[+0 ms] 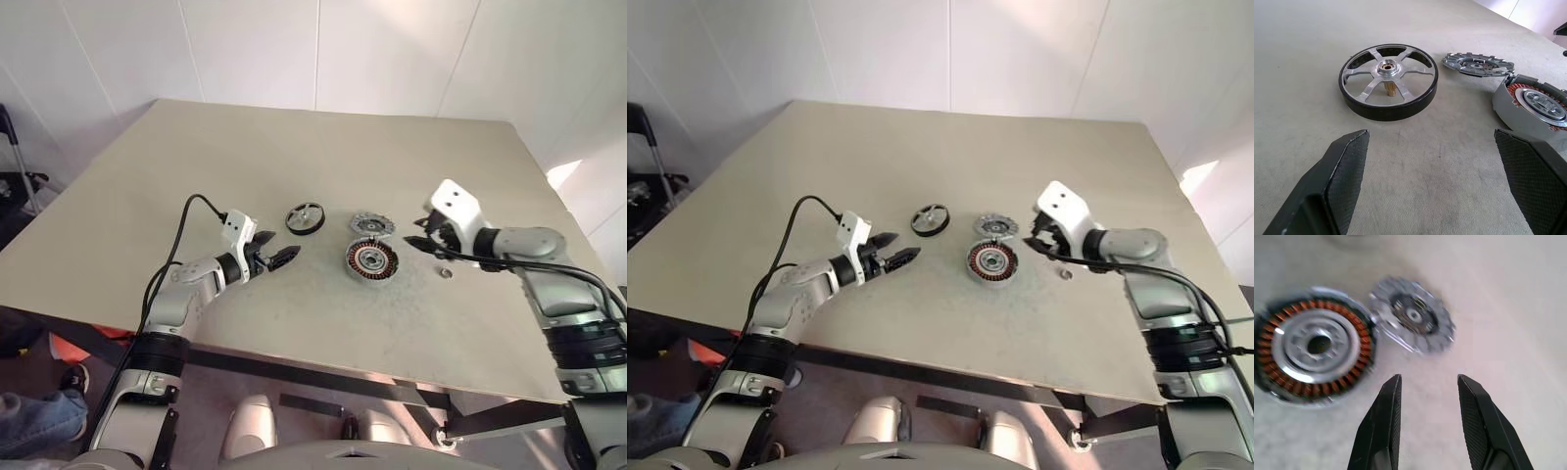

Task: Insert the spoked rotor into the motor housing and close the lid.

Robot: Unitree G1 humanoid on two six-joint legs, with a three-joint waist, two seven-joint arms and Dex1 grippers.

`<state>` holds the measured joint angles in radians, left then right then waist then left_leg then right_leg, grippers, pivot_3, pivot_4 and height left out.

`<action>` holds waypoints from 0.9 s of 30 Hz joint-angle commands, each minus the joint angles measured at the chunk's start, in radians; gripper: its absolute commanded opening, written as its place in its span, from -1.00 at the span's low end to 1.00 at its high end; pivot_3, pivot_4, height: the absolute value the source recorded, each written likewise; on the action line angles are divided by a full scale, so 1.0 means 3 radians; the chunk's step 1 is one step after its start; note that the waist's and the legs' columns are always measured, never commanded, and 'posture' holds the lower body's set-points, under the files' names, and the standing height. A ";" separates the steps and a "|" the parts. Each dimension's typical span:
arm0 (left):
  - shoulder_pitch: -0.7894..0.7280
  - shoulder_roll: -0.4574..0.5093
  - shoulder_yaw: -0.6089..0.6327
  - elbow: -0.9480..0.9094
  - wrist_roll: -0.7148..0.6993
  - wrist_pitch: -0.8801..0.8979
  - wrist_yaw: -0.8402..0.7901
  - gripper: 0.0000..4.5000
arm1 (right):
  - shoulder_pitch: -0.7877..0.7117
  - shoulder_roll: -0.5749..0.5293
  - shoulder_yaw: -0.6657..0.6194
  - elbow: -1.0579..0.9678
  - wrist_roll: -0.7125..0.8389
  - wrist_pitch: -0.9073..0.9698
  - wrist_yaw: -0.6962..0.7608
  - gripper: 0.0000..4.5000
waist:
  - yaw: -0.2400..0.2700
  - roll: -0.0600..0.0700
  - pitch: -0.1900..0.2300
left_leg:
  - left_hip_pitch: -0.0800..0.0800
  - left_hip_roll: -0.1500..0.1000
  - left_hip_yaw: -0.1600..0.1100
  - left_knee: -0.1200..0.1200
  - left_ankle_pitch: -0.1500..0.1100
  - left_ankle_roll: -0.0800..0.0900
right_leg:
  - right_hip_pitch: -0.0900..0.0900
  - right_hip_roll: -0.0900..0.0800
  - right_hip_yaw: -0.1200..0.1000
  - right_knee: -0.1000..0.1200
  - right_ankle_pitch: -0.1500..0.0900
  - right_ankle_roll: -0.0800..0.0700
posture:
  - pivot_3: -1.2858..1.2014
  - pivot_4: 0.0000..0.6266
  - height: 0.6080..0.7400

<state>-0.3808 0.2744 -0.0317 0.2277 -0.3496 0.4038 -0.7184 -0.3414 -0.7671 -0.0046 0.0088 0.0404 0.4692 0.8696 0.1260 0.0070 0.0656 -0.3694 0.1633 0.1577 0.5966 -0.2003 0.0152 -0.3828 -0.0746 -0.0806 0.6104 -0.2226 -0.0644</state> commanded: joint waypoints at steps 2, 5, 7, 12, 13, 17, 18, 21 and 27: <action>-0.0118 -0.0008 -0.0032 -0.0002 0.0006 -0.0014 -0.0087 0.93 | 0.0308 -0.0138 -0.0228 -0.0065 0.0049 -0.0093 -0.0062 -0.11 | 0.0000 0.0001 -0.0001 | -0.0001 0.0000 0.0000 -0.0004 -0.0001 0.0002 | 0.0000 0.0001 0.0000 -0.0004 0.0000 0.0000 | 0.03 -1.00 1.00; -0.0160 -0.0013 -0.0051 0.0052 0.0025 -0.0024 -0.0110 0.93 | 0.0440 -0.0147 -0.0295 -0.0104 0.0125 -0.0059 -0.0064 -0.11 | -0.0014 0.0004 -0.0002 | -0.0002 0.0000 0.0002 -0.0005 -0.0002 0.0005 | -0.0002 0.0001 0.0000 -0.0007 0.0000 0.0001 | 0.03 -1.00 1.00; -0.0186 -0.0021 -0.0066 0.0085 0.0028 -0.0029 -0.0123 0.93 | 0.0523 -0.0104 -0.0317 -0.0142 0.0206 -0.0028 -0.0049 -0.11 | -0.0014 0.0004 -0.0002 | -0.0001 0.0000 0.0003 -0.0003 -0.0002 0.0005 | -0.0002 0.0000 0.0000 -0.0006 0.0000 0.0002 | 0.03 -1.00 1.00; -0.0194 -0.0040 -0.0083 0.0102 0.0040 -0.0034 -0.0145 0.93 | 0.0540 -0.0024 -0.0296 0.0104 0.0218 -0.0014 -0.0157 -0.11 | -0.0010 0.0005 -0.0003 | 0.0005 0.0000 0.0003 -0.0001 -0.0002 0.0004 | 0.0005 0.0000 0.0000 -0.0006 -0.0010 0.0018 | 0.03 -1.00 1.00; -0.0190 -0.0039 -0.0082 0.0098 0.0041 -0.0033 -0.0148 0.93 | 0.0548 -0.0024 -0.0291 0.0155 0.0212 -0.0027 -0.0163 -0.11 | -0.0008 0.0006 -0.0003 | 0.0005 0.0000 0.0003 -0.0001 -0.0002 0.0004 | 0.0006 0.0000 0.0000 -0.0006 -0.0010 0.0018 | 0.03 -1.00 1.00; -0.0169 -0.0031 -0.0068 0.0082 0.0046 -0.0030 -0.0152 0.93 | 0.0555 -0.0029 -0.0276 0.0283 0.0231 -0.0062 -0.0152 -0.11 | -0.0006 0.0007 -0.0004 | 0.0005 0.0000 0.0003 0.0000 -0.0003 0.0005 | 0.0007 0.0000 0.0000 -0.0007 0.0000 0.0002 | 0.03 -1.00 1.00; -0.0162 -0.0028 -0.0065 0.0075 0.0047 -0.0028 -0.0151 0.93 | 0.0549 -0.0032 -0.0265 0.0351 0.0219 -0.0085 -0.0158 -0.11 | -0.0006 0.0007 -0.0004 | 0.0005 0.0000 0.0003 0.0000 -0.0003 0.0006 | 0.0007 0.0000 0.0000 -0.0007 0.0000 0.0002 | 0.03 -1.00 1.00; -0.0143 -0.0020 -0.0066 0.0054 0.0055 -0.0026 -0.0147 0.93 | 0.0528 -0.0050 -0.0251 0.0553 0.0184 -0.0163 -0.0195 -0.11 | -0.0006 0.0007 -0.0005 | 0.0007 0.0000 0.0003 0.0001 -0.0003 0.0007 | 0.0012 0.0000 -0.0001 -0.0008 0.0000 0.0002 | 0.03 -1.00 1.00; -0.0121 -0.0006 -0.0073 0.0043 0.0077 -0.0033 -0.0137 0.93 | 0.0575 -0.0072 -0.0252 0.0533 0.0229 -0.0148 -0.0190 -0.11 | 0.0002 0.0007 -0.0004 | 0.0044 -0.0001 0.0003 0.0001 -0.0006 0.0010 | 0.0053 -0.0001 -0.0001 -0.0016 -0.0013 0.0024 | 0.03 -1.00 1.00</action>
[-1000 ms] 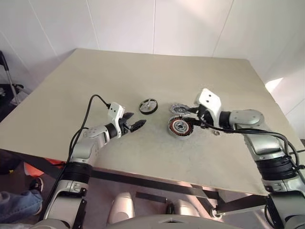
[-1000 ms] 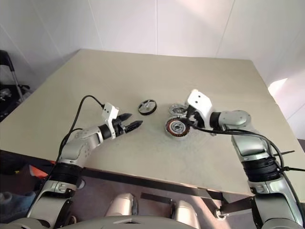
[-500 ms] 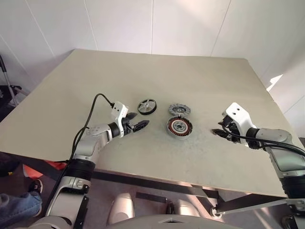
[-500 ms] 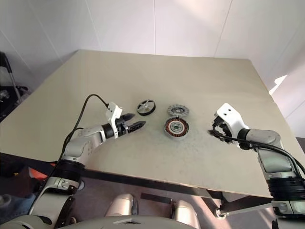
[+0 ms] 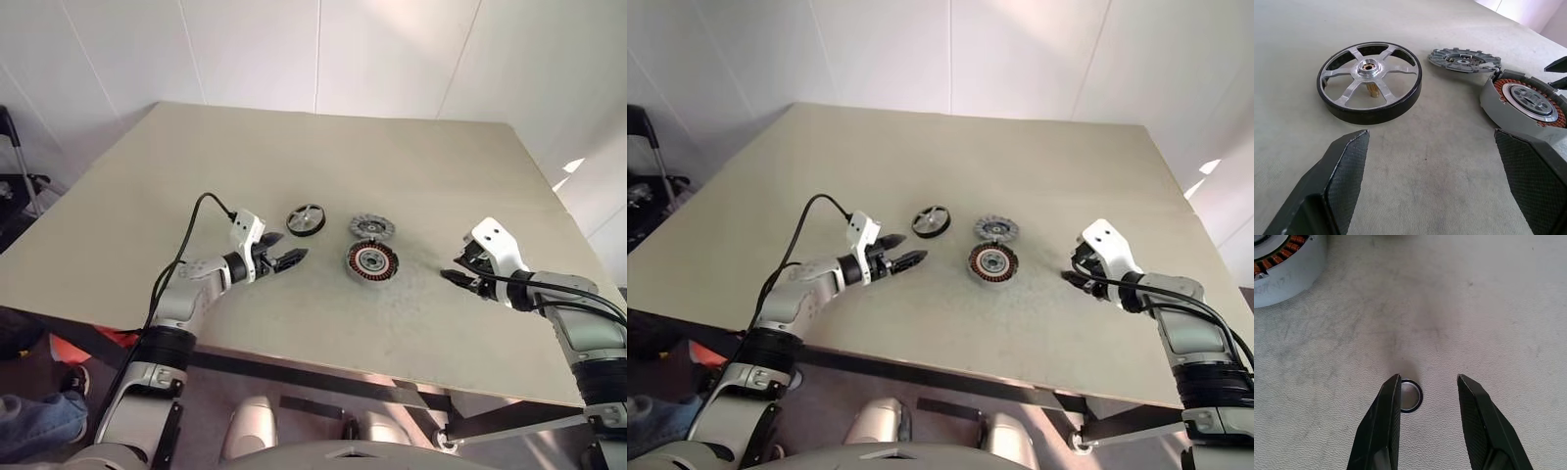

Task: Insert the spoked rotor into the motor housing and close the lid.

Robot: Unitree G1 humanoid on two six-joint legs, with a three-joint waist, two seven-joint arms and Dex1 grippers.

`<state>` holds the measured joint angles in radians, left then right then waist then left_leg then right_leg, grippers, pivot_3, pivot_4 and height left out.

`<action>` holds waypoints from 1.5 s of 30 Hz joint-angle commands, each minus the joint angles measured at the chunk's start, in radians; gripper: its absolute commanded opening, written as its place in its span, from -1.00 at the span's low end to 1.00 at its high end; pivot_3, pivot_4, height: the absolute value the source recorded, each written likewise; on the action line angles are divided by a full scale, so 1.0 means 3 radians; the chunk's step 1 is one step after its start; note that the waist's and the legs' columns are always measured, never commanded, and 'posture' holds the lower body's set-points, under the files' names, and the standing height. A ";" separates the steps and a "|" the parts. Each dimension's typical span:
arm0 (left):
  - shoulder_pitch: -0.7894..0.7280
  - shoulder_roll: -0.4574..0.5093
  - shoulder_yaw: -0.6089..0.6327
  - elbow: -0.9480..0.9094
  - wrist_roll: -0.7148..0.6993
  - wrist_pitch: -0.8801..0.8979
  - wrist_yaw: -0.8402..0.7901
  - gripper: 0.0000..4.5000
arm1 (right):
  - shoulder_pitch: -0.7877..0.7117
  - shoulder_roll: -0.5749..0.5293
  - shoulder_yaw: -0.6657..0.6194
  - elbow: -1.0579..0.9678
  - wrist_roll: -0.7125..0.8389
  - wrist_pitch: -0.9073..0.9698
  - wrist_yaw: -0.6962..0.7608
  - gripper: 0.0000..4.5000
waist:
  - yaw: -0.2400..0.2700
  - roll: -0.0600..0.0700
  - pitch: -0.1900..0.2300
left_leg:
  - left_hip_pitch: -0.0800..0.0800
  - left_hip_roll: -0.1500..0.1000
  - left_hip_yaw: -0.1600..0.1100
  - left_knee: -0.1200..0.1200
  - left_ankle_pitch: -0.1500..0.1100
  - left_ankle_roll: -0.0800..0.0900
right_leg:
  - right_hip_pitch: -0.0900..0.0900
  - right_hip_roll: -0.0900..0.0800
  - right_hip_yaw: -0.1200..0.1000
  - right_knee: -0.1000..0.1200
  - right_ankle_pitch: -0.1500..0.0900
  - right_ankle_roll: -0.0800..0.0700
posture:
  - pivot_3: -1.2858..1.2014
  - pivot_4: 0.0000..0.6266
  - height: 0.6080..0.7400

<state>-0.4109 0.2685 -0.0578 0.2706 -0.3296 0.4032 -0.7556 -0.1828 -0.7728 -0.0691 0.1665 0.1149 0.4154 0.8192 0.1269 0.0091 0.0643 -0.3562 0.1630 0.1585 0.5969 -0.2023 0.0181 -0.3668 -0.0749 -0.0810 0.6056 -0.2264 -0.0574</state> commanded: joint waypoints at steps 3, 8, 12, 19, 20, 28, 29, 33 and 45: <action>-0.0021 0.0019 0.0015 -0.0095 0.0013 -0.0031 -0.0012 0.93 | 0.0113 -0.0063 -0.0099 -0.0106 0.0055 0.0084 -0.0001 -0.11 | 0.0000 0.0000 0.0000 | 0.0009 0.0000 0.0000 -0.0001 0.0000 0.0000 | 0.0008 0.0000 0.0000 0.0000 -0.0001 0.0001 | 0.03 -1.00 1.00; -0.0030 0.0014 0.0000 -0.0067 0.0027 -0.0041 -0.0020 0.93 | 0.0193 -0.0071 -0.0176 -0.0233 0.0152 0.0170 0.0017 -0.11 | -0.0005 0.0000 0.0000 | 0.0013 0.0000 0.0000 -0.0004 0.0000 0.0000 | 0.0010 0.0000 0.0000 -0.0001 -0.0001 0.0002 | 0.03 -1.00 1.00; -0.0042 0.0001 -0.0016 -0.0053 0.0035 -0.0044 -0.0025 0.93 | 0.0263 -0.0060 -0.0177 -0.0263 0.0166 0.0206 -0.0001 -0.11 | -0.0007 0.0000 0.0000 | 0.0014 0.0000 0.0000 -0.0005 0.0000 0.0000 | 0.0010 0.0000 0.0000 -0.0001 -0.0002 0.0003 | 0.03 -1.00 1.00; -0.0042 0.0016 -0.0024 -0.0054 0.0035 -0.0044 -0.0033 0.93 | 0.0280 0.0010 -0.0118 -0.0293 0.0175 0.0257 -0.0036 -0.11 | -0.0009 0.0000 0.0000 | 0.0014 0.0000 0.0001 -0.0005 0.0000 0.0000 | 0.0010 0.0000 0.0000 -0.0003 -0.0002 0.0003 | 0.03 -1.00 1.00; -0.0040 0.0017 -0.0025 -0.0056 0.0037 -0.0043 -0.0031 0.93 | 0.0273 0.0017 -0.0109 -0.0284 0.0172 0.0257 -0.0042 -0.11 | -0.0010 0.0000 0.0000 | 0.0015 0.0000 0.0001 -0.0006 0.0000 0.0000 | 0.0010 0.0000 0.0000 -0.0004 -0.0002 0.0003 | 0.03 -1.00 1.00; -0.0031 0.0018 -0.0017 -0.0056 0.0052 -0.0047 -0.0025 0.93 | 0.0195 0.0066 -0.0049 -0.0205 0.0158 0.0259 -0.0061 -0.11 | -0.0022 -0.0001 0.0000 | 0.0017 0.0000 0.0001 -0.0008 0.0000 -0.0001 | 0.0010 0.0000 0.0000 -0.0005 -0.0002 0.0004 | 0.03 -1.00 1.00; -0.0029 0.0017 -0.0016 -0.0057 0.0055 -0.0047 -0.0025 0.93 | 0.0176 0.0077 -0.0047 -0.0190 0.0161 0.0270 -0.0066 -0.11 | -0.0025 -0.0001 0.0000 | 0.0017 0.0000 0.0001 -0.0008 0.0000 -0.0001 | 0.0010 0.0000 0.0000 -0.0005 -0.0002 0.0004 | 0.03 -1.00 1.00; -0.0024 0.0012 -0.0015 -0.0063 0.0060 -0.0043 -0.0024 0.93 | 0.0106 0.0138 -0.0048 -0.0112 0.0173 0.0302 -0.0089 -0.11 | -0.0056 -0.0002 0.0001 | 0.0019 0.0000 0.0001 -0.0008 0.0001 -0.0002 | 0.0010 0.0000 0.0000 -0.0005 -0.0002 0.0004 | 0.03 -1.00 1.00; 0.0002 0.0013 -0.0021 -0.0054 0.0081 -0.0046 -0.0015 0.93 | 0.0004 0.0218 -0.0027 0.0013 0.0146 0.0302 -0.0155 -0.96 | -0.0107 -0.0006 0.0002 | 0.0020 0.0000 0.0001 -0.0007 0.0002 -0.0004 | 0.0013 0.0000 0.0000 -0.0017 -0.0002 0.0004 | 0.03 -1.00 1.00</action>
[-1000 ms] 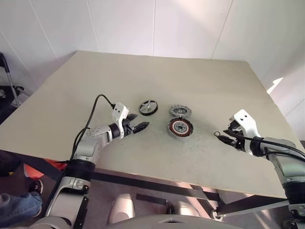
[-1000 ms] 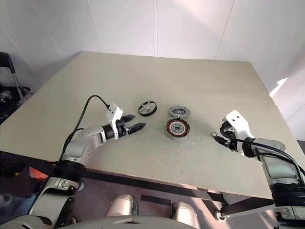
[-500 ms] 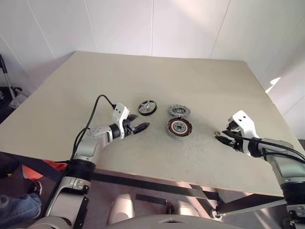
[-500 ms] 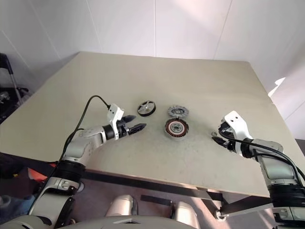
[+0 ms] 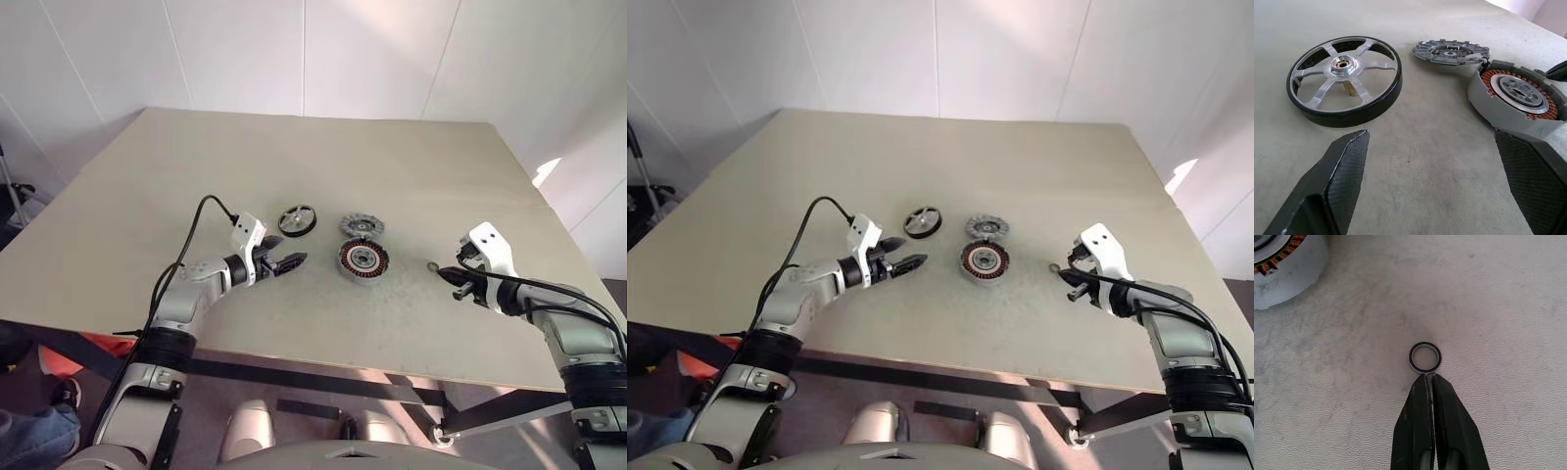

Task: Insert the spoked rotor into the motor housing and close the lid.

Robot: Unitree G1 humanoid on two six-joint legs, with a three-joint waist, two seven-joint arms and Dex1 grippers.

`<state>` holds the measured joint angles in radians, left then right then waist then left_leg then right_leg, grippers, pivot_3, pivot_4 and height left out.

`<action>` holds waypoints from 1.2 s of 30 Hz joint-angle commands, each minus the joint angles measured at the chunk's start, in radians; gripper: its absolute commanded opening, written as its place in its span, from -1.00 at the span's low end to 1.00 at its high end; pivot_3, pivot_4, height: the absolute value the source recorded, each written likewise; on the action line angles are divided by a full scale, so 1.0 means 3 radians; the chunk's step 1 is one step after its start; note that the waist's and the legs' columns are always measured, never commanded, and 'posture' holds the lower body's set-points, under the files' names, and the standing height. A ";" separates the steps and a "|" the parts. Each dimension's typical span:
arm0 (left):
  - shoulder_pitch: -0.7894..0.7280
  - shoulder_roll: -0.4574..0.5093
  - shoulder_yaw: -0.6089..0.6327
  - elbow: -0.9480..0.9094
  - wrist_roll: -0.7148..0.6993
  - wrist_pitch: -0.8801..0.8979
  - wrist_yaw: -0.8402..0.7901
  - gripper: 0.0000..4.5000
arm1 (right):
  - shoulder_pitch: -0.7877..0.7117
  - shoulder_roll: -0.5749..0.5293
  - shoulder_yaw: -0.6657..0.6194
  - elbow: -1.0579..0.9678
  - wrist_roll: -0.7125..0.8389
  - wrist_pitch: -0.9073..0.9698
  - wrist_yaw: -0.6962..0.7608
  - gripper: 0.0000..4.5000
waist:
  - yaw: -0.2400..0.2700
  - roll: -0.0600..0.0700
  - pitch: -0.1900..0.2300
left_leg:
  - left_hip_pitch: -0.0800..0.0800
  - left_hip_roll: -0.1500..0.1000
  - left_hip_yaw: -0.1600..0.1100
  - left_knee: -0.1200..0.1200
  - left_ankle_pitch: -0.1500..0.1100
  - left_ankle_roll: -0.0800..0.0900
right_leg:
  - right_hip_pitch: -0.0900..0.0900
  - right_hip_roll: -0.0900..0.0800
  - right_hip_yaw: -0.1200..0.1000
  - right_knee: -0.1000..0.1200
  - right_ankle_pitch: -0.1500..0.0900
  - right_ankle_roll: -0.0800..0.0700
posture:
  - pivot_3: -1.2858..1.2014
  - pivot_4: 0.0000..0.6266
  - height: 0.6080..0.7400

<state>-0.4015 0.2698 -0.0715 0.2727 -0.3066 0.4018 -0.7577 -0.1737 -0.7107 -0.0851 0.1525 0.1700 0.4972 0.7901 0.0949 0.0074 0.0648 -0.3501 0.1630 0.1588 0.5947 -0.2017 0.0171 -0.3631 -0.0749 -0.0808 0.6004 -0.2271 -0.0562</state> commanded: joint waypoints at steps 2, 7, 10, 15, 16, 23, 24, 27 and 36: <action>-0.0023 0.0007 0.0023 -0.0064 0.0006 -0.0042 -0.0007 0.93 | -0.0033 0.0018 0.0015 0.0015 -0.0008 0.0049 -0.0049 -0.96 | -0.0002 -0.0001 0.0000 | 0.0000 0.0000 0.0000 -0.0001 0.0000 0.0000 | 0.0000 0.0000 0.0000 0.0000 0.0000 0.0000 | 0.03 -1.00 1.00; -0.0020 0.0010 0.0023 -0.0061 0.0010 -0.0042 -0.0007 0.93 | -0.0048 0.0003 0.0004 -0.0155 0.0070 0.0126 0.0008 -0.96 | -0.0003 -0.0001 0.0001 | 0.0000 0.0000 0.0000 -0.0004 0.0000 0.0000 | -0.0002 0.0000 0.0000 0.0000 0.0000 0.0000 | 0.03 -1.00 1.00; -0.0022 0.0011 0.0023 -0.0058 0.0010 -0.0043 -0.0006 0.93 | -0.0045 -0.0011 0.0007 -0.0235 0.0103 0.0140 0.0056 -0.88 | -0.0004 -0.0001 0.0001 | -0.0001 0.0000 0.0001 -0.0008 0.0000 0.0000 | -0.0005 0.0000 0.0000 0.0000 0.0000 0.0000 | 0.03 -1.00 1.00; -0.0025 0.0013 0.0022 -0.0053 0.0015 -0.0041 -0.0004 0.93 | -0.0098 0.0030 0.0063 -0.0211 0.0008 0.0072 -0.0037 -0.42 | -0.0002 -0.0001 0.0001 | -0.0003 -0.0001 0.0008 -0.0032 0.0004 -0.0007 | -0.0016 0.0000 0.0000 -0.0002 0.0000 0.0000 | 0.03 -1.00 1.00; -0.0025 0.0014 0.0022 -0.0050 0.0017 -0.0042 -0.0003 0.93 | -0.0099 0.0036 0.0069 -0.0218 0.0014 0.0070 -0.0035 -0.42 | -0.0002 -0.0001 0.0001 | -0.0003 -0.0001 0.0009 -0.0039 0.0005 -0.0009 | -0.0018 0.0000 0.0001 -0.0002 0.0000 -0.0001 | 0.03 -1.00 1.00; -0.0015 0.0018 0.0027 -0.0034 0.0028 -0.0048 0.0003 0.93 | -0.0196 0.0122 0.0137 -0.0149 0.0010 0.0087 -0.0051 -0.42 | -0.0007 -0.0001 0.0001 | -0.0002 0.0000 0.0014 -0.0056 0.0010 -0.0015 | -0.0026 0.0001 0.0001 -0.0003 -0.0001 -0.0003 | 0.03 -1.00 1.00; -0.0014 0.0019 0.0026 -0.0034 0.0030 -0.0047 0.0004 0.93 | -0.0213 0.0138 0.0150 -0.0155 0.0013 0.0093 -0.0045 -0.42 | -0.0006 -0.0001 0.0001 | -0.0002 0.0000 0.0015 -0.0056 0.0010 -0.0015 | -0.0025 0.0001 0.0001 -0.0003 -0.0001 -0.0003 | 0.03 -1.00 1.00; -0.0011 0.0018 0.0026 -0.0035 0.0035 -0.0043 0.0007 0.93 | -0.0258 0.0182 0.0174 -0.0181 0.0027 0.0112 -0.0027 -0.42 | -0.0001 -0.0001 0.0001 | -0.0001 0.0000 0.0015 -0.0056 0.0010 -0.0016 | -0.0025 0.0001 0.0001 -0.0003 -0.0001 -0.0003 | 0.03 -1.00 1.00; 0.0000 0.0015 0.0040 -0.0046 0.0048 -0.0041 0.0016 0.93 | -0.0385 0.0255 0.0259 0.0048 -0.0057 0.0101 -0.0055 -0.71 | 0.0000 -0.0001 0.0001 | -0.0002 0.0000 0.0016 -0.0056 0.0009 -0.0015 | -0.0024 0.0001 0.0001 -0.0004 0.0000 -0.0004 | 0.03 -1.00 1.00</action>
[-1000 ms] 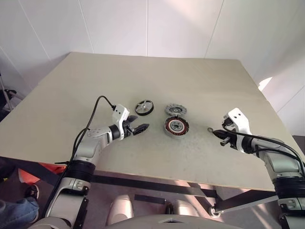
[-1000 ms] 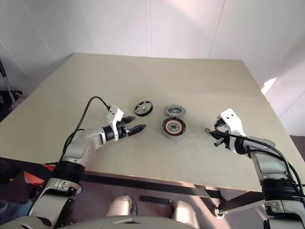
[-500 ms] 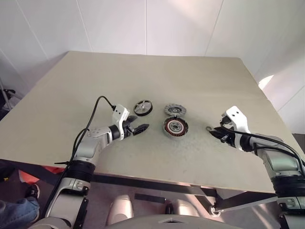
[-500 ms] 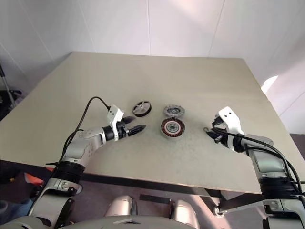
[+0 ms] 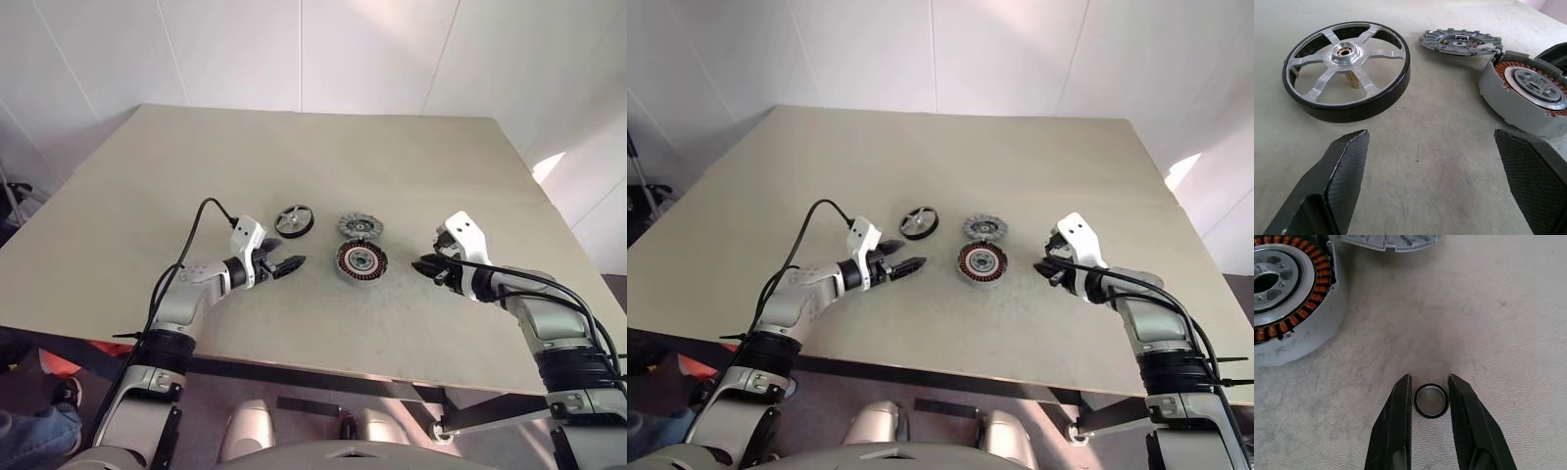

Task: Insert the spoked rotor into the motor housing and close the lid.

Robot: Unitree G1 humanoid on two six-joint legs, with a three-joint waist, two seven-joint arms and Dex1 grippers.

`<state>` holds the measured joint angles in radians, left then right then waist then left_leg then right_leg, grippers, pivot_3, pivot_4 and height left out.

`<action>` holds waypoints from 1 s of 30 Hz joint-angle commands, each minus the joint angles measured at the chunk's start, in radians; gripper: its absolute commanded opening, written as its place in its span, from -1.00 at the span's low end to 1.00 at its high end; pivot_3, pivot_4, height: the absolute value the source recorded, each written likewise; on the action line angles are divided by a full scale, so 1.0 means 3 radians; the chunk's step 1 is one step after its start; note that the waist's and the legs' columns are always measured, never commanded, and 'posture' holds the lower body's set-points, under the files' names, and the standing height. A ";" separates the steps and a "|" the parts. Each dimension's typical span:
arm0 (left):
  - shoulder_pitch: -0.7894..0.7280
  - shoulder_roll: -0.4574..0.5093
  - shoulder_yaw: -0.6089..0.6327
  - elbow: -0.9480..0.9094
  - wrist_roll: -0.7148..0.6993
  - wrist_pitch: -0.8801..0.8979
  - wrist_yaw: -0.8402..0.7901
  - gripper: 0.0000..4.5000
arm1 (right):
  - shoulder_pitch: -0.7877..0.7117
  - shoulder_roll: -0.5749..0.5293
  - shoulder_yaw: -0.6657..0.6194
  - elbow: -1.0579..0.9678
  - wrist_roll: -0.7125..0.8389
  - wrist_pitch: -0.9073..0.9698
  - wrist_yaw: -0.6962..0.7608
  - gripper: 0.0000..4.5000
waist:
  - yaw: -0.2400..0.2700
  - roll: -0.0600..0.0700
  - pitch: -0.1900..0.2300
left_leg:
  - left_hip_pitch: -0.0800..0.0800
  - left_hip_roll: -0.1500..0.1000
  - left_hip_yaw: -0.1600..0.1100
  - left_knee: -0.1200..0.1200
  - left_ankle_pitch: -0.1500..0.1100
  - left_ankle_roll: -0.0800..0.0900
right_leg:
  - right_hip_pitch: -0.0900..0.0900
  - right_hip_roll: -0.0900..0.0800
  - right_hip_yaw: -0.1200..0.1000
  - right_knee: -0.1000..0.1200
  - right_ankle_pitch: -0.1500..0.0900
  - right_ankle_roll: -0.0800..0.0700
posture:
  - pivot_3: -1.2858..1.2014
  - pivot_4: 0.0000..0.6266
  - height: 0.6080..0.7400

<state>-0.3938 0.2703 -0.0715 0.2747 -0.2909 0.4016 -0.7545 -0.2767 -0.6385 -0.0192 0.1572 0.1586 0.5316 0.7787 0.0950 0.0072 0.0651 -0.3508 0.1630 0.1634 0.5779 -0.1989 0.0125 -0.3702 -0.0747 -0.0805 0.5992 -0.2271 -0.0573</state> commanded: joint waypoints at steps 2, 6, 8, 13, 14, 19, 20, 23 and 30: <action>-0.0018 0.0020 0.0048 -0.0058 -0.0005 -0.0041 0.0008 0.93 | -0.0027 0.0005 0.0040 0.0032 -0.0025 -0.0024 -0.0010 -0.74 | 0.0000 0.0000 0.0000 | 0.0002 0.0000 0.0000 0.0000 0.0000 0.0000 | 0.0002 0.0000 0.0000 0.0000 0.0000 0.0000 | 0.03 -1.00 1.00; -0.0014 0.0018 0.0050 -0.0049 -0.0003 -0.0046 0.0011 0.93 | 0.0005 -0.0022 0.0010 -0.0053 -0.0008 -0.0058 0.0009 -0.74 | 0.0001 0.0000 0.0000 | 0.0002 0.0000 0.0000 0.0000 0.0000 0.0000 | 0.0002 0.0000 0.0000 0.0000 0.0000 0.0000 | 0.03 -1.00 1.00; -0.0018 0.0014 0.0047 -0.0042 -0.0001 -0.0049 0.0010 0.93 | 0.0006 -0.0019 -0.0026 -0.0164 0.0039 -0.0056 0.0019 -0.74 | 0.0001 0.0000 0.0000 | 0.0002 0.0000 0.0000 0.0000 0.0000 0.0000 | 0.0002 0.0000 0.0000 0.0000 0.0000 0.0000 | 0.03 -1.00 1.00; -0.0031 0.0003 0.0037 -0.0032 0.0000 -0.0049 0.0003 0.93 | -0.0090 0.0039 -0.0094 -0.0736 0.0261 0.0146 0.0024 -0.74 | 0.0002 0.0003 0.0001 | -0.0004 0.0000 0.0000 0.0000 0.0000 0.0000 | -0.0004 0.0000 0.0000 0.0000 0.0000 -0.0001 | 0.03 -1.00 1.00; -0.0035 0.0002 0.0035 -0.0029 0.0001 -0.0049 0.0001 0.93 | -0.0141 0.0071 -0.0097 -0.0881 0.0322 0.0224 0.0004 -0.74 | 0.0001 0.0003 0.0001 | -0.0005 0.0000 0.0000 0.0000 0.0000 0.0000 | -0.0005 0.0000 0.0000 0.0001 0.0001 -0.0001 | 0.03 -1.00 1.00; -0.0056 -0.0008 0.0025 -0.0008 0.0010 -0.0056 -0.0009 0.93 | -0.0469 0.0357 0.0116 -0.1073 0.0320 0.0503 -0.0219 -0.74 | 0.0003 0.0004 0.0002 | -0.0002 0.0001 0.0001 -0.0001 0.0001 -0.0002 | -0.0007 0.0000 0.0001 0.0006 0.0000 -0.0001 | 0.03 -1.00 1.00; -0.0059 -0.0012 0.0025 -0.0005 0.0011 -0.0058 -0.0007 0.93 | -0.0490 0.0400 0.0172 -0.1082 0.0332 0.0545 -0.0208 -0.74 | 0.0009 0.0003 0.0001 | -0.0001 0.0001 0.0001 -0.0002 0.0002 -0.0003 | -0.0006 0.0000 0.0001 0.0006 0.0000 -0.0001 | 0.03 -1.00 1.00; -0.0060 -0.0014 0.0036 -0.0011 0.0013 -0.0061 0.0005 0.93 | -0.0474 0.0488 0.0386 -0.1064 0.0306 0.0604 -0.0175 -0.74 | 0.0032 0.0003 0.0002 | -0.0002 0.0000 0.0001 -0.0002 0.0001 -0.0002 | -0.0003 -0.0001 0.0001 0.0005 0.0000 -0.0001 | 0.03 -1.00 1.00; 0.0012 0.0027 0.0072 -0.0088 -0.0001 -0.0046 0.0024 0.93 | -0.0349 0.0480 0.0594 -0.1014 0.0254 0.0579 -0.0160 -0.74 | 0.0023 0.0002 0.0002 | -0.0013 0.0000 0.0001 -0.0002 -0.0001 0.0000 | -0.0011 -0.0001 0.0002 0.0004 0.0009 -0.0018 | 0.03 -1.00 1.00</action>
<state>-0.3874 0.2715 -0.0677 0.2828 -0.2866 0.4004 -0.7497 -0.3731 -0.4824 0.1693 -0.1282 0.2342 0.7115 0.7278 0.1020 0.0079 0.0657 -0.3547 0.1629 0.1637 0.5774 -0.1990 0.0124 -0.3735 -0.0749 -0.0799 0.6003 -0.2243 -0.0626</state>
